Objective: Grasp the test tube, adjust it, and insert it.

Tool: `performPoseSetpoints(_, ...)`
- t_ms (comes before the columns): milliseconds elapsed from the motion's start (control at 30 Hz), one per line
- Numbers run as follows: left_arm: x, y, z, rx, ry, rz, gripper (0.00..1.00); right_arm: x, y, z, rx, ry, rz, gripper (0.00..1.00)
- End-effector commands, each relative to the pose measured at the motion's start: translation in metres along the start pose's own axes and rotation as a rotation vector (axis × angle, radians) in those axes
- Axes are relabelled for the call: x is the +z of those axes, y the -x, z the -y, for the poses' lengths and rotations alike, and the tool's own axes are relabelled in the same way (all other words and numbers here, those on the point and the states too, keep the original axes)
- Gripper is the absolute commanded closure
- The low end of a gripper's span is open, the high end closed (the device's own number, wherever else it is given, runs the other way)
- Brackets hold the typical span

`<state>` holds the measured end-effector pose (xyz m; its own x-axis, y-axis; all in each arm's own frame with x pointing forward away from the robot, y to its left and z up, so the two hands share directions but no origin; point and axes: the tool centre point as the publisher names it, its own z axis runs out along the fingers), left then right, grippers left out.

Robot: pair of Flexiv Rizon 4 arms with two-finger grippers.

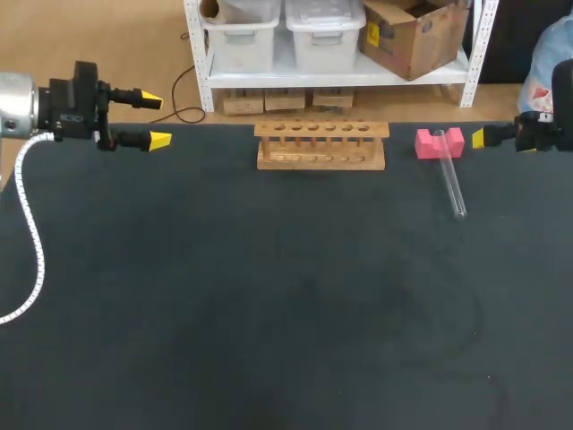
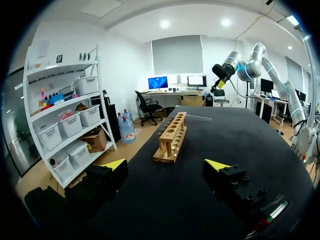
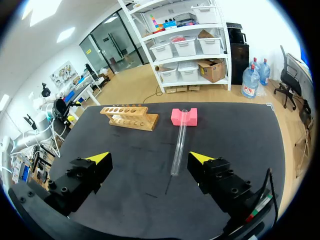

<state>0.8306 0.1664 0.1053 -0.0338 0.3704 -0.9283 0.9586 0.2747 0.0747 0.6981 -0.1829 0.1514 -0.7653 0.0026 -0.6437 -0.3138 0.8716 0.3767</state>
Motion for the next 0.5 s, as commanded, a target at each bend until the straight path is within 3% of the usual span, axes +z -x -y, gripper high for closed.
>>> performPoseSetpoints(33, 0.000, 0.000, 0.001, 0.001, 0.003, 0.001, 0.00, 0.000, 0.000, 0.000, -0.001, 0.001, 0.000, 0.00)
performPoseSetpoints(233, 0.000, 0.000, 0.001, 0.001, 0.003, 0.001, 0.00, 0.000, 0.000, 0.000, -0.001, 0.001, 0.000, 0.00)
performPoseSetpoints(400, 0.000, 0.000, 0.001, 0.001, 0.003, 0.001, 0.00, -0.001, 0.000, -0.011, -0.150, -0.164, 0.004, 0.00)
performPoseSetpoints(500, 0.000, 0.000, 0.001, 0.001, 0.003, 0.001, 0.00, -0.002, 0.001, -0.021, -0.185, -0.205, 0.015, 0.00)
